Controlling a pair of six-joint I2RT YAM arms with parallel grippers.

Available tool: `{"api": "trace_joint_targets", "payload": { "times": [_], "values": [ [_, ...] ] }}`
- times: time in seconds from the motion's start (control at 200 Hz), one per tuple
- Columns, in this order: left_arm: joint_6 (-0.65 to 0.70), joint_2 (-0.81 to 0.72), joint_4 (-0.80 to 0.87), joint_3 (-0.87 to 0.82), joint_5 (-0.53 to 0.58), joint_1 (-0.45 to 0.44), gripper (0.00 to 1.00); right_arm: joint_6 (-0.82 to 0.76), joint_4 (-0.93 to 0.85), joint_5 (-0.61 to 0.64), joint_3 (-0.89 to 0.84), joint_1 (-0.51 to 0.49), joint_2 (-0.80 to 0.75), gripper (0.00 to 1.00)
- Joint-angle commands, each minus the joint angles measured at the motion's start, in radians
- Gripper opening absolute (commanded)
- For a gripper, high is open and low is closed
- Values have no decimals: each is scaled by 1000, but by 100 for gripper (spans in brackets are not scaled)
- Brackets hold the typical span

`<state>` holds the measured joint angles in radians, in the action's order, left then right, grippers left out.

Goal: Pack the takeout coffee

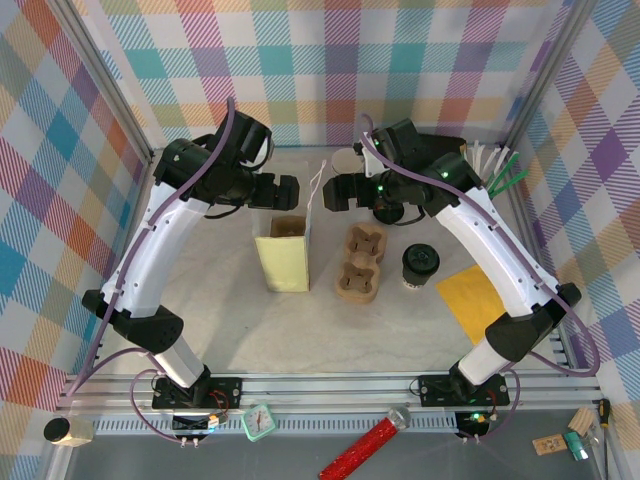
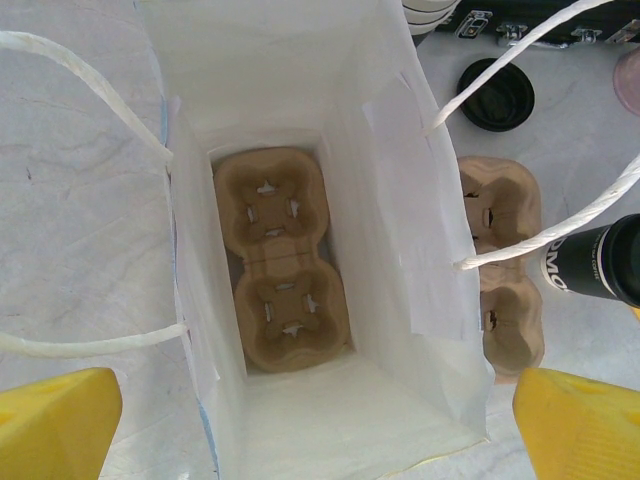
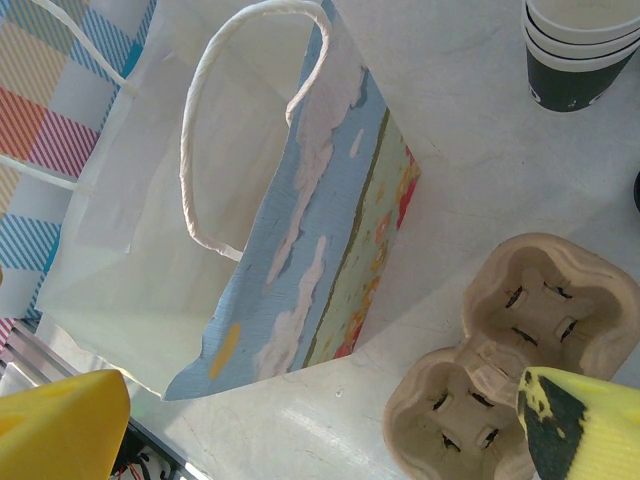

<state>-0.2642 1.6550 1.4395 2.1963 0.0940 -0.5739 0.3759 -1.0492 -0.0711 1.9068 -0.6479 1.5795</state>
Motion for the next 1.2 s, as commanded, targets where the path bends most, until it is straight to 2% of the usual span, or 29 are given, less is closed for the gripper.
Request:
{"api": "trace_joint_targets", "payload": {
  "times": [0.0, 0.715, 0.965, 1.195],
  "values": [
    [8, 0, 18, 25, -13, -6, 100, -14, -2, -1, -3, 4, -9, 99],
    [-15, -38, 41, -33, -51, -6, 100, 1, 8, -9, -21, 31, -16, 99],
    [-19, -38, 26, -35, -44, -6, 100, 12, 40, -127, -83, 115, -75, 99],
    [-21, -37, 21, -34, -34, -6, 100, 18, 49, -139, -93, 120, -82, 99]
  ]
}}
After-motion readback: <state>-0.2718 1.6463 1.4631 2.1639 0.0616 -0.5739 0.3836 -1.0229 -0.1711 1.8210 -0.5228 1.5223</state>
